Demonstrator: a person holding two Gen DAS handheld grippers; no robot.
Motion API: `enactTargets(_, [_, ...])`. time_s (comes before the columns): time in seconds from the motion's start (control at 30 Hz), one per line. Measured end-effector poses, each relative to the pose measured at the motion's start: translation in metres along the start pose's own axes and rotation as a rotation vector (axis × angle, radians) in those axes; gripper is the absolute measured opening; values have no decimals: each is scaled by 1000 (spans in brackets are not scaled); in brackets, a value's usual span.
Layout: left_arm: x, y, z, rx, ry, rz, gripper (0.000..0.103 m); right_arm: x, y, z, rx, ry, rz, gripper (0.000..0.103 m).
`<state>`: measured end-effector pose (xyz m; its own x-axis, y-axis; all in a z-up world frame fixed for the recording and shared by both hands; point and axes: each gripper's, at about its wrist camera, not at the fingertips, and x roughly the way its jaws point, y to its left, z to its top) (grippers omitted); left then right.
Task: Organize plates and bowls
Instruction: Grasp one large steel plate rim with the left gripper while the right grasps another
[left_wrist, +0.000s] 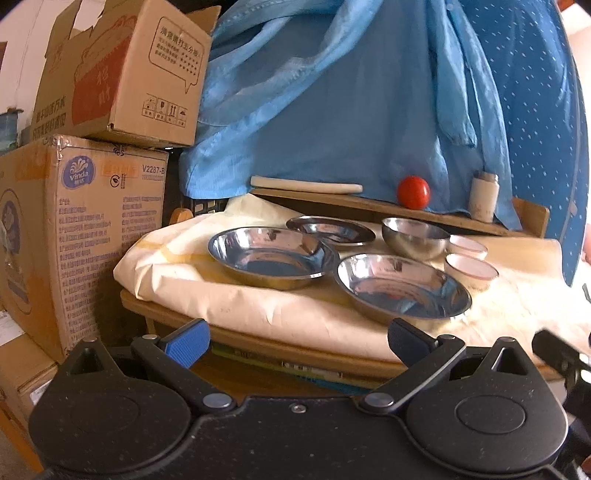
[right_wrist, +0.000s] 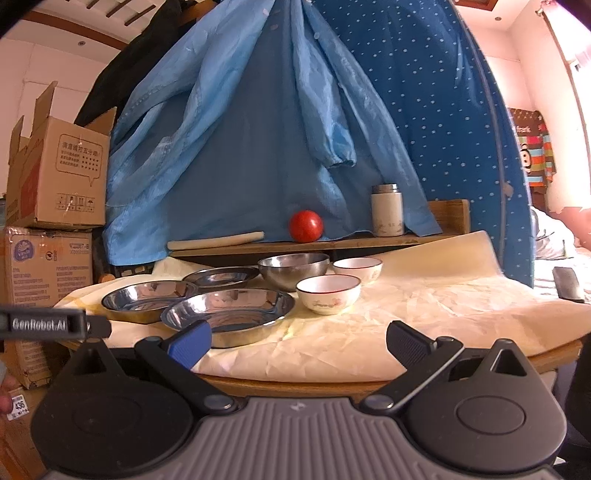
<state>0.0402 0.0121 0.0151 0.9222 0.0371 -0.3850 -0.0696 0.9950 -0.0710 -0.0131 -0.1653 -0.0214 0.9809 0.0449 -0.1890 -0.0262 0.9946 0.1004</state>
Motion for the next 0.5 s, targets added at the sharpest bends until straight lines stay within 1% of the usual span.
enactTargets(0.2, [26,14,24,-20,8,31,102,25,7,10,-27,25,61,103])
enactTargets(0.33, [49,25,40,-26,12,46,102,50,14,22,-53,48,100,103])
enactTargets(0.43, [70,38,53,-59,17,47,102,71,18,35,-46,54,144,103])
enactTargets(0.5, [82,46,60,-79,24,59,102,88,22,45,-34,65,188,103])
